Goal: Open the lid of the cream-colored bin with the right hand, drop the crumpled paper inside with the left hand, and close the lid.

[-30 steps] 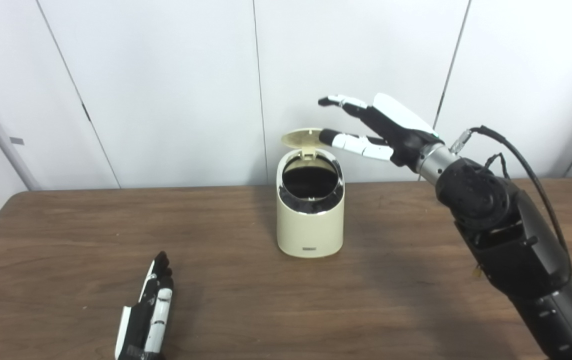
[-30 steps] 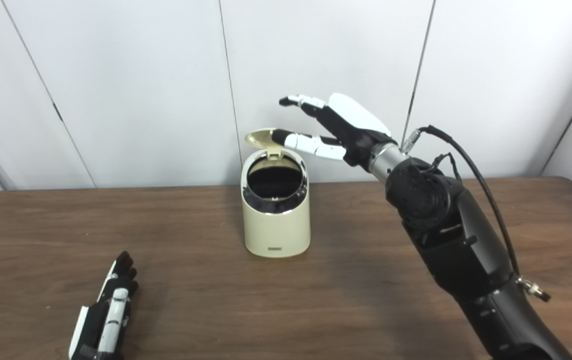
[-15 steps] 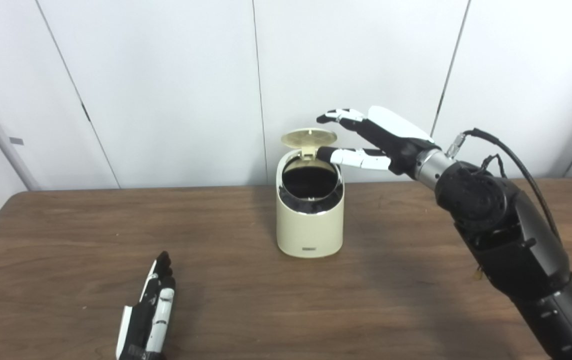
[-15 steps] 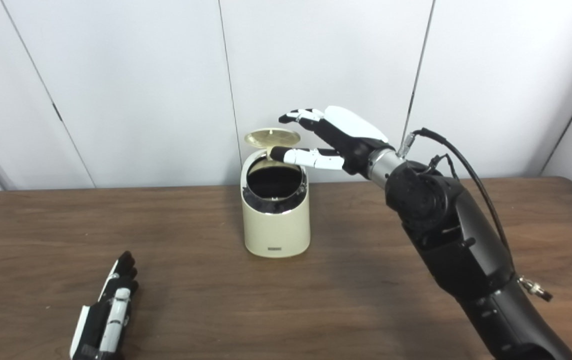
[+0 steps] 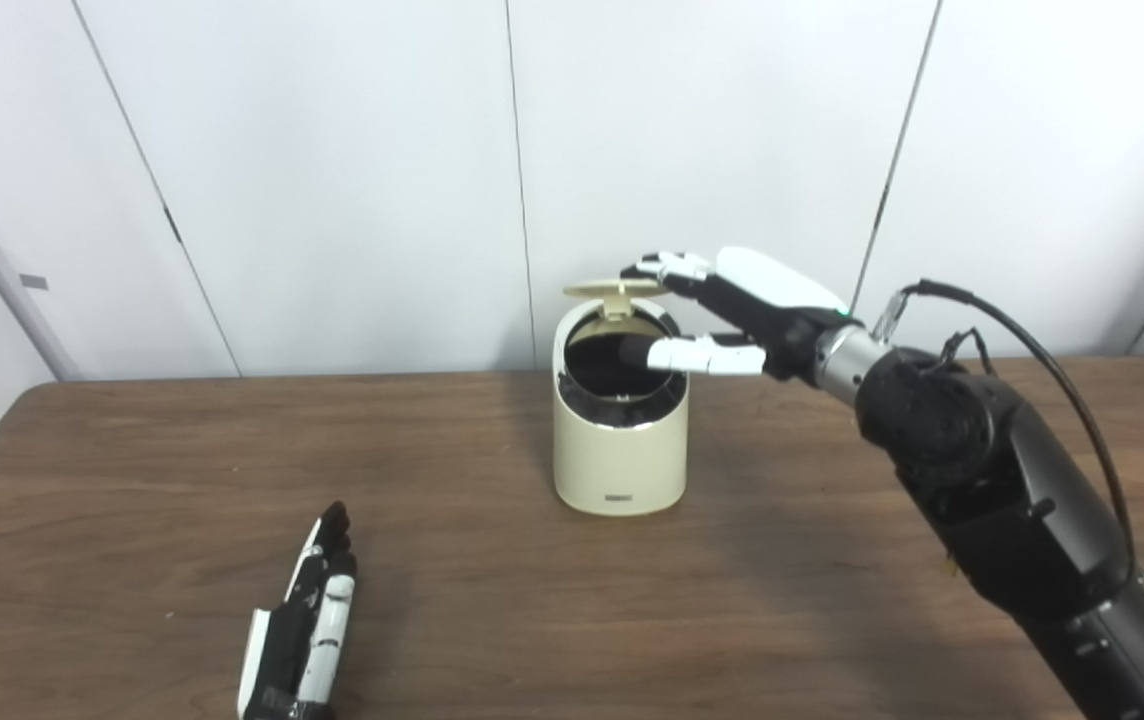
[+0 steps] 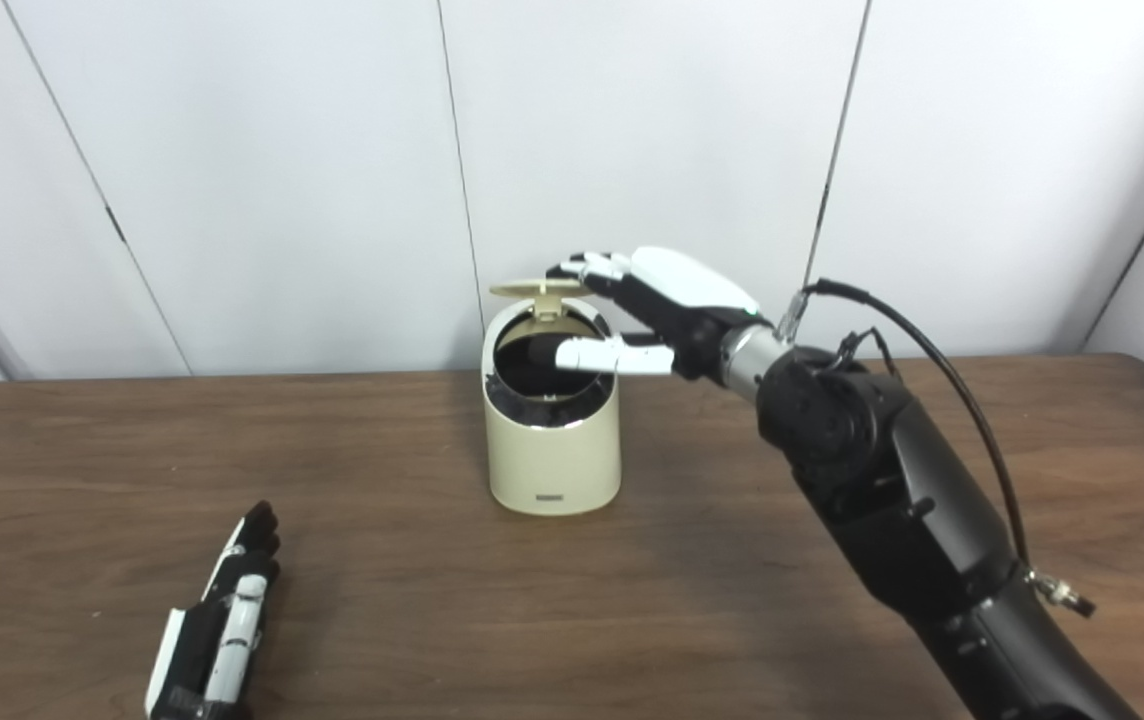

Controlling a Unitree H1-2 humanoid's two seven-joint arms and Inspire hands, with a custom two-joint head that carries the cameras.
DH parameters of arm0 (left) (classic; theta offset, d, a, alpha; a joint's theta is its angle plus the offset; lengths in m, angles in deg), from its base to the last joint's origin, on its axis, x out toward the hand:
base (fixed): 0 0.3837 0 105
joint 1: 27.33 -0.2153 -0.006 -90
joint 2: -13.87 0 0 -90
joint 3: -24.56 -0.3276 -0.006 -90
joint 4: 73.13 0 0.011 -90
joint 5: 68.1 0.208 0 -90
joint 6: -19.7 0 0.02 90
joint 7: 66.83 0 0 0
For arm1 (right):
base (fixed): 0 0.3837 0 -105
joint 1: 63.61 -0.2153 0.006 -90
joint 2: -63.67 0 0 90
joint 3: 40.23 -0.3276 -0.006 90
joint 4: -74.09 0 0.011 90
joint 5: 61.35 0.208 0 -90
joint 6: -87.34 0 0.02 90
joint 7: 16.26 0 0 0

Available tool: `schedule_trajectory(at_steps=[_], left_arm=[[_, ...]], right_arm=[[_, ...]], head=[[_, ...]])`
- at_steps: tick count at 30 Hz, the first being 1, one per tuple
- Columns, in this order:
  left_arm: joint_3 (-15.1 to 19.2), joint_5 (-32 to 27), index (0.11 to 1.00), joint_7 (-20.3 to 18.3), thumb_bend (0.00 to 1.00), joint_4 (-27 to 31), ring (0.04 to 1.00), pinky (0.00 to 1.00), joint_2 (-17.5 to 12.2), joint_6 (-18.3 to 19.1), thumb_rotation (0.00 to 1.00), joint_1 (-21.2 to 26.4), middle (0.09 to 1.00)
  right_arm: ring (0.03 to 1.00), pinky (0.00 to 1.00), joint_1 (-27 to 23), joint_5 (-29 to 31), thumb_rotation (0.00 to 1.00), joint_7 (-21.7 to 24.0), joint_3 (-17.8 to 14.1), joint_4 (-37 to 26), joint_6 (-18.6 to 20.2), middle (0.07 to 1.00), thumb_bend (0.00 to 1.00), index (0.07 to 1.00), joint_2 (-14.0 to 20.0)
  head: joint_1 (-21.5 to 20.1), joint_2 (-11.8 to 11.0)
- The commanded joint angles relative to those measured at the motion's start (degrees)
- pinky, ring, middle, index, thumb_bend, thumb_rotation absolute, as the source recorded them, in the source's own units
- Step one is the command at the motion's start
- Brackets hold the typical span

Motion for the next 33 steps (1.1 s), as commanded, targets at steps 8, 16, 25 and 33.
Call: schedule_trajectory(at_steps=[8,16,25,33], left_arm=[[-0.9,-0.7,0.986,-0.7,0.51,-2.0,0.993,1.00,0.8,0.1,0.79,-0.2,0.988],[-1.1,-0.1,0.983,-0.3,0.50,-1.5,0.989,1.00,0.9,0.6,0.80,-0.3,0.981],[-1.5,0.5,0.983,-0.1,0.50,-0.5,0.993,1.00,1.0,1.2,0.80,-0.6,0.984],[-1.4,0.5,0.977,0.3,0.52,-1.3,0.984,0.99,1.3,1.1,0.79,-0.2,0.978]], right_arm=[[1.000,0.96,-0.1,-2.0,1.00,-0.9,-0.5,-1.8,-4.0,0.959,0.64,0.923,1.9],[1.000,0.99,1.3,-2.4,1.00,0.0,-0.7,-3.0,-5.0,0.952,0.64,0.930,2.6],[1.000,1.00,2.7,-4.8,1.00,0.7,0.2,-5.4,-5.9,0.960,0.63,0.937,2.9],[1.000,1.00,3.9,-8.2,0.97,1.8,1.8,-6.8,-8.0,0.974,0.61,0.938,4.0]], head=[[0.2,0.3],[0.5,0.9],[1.0,1.6],[1.6,1.8]])
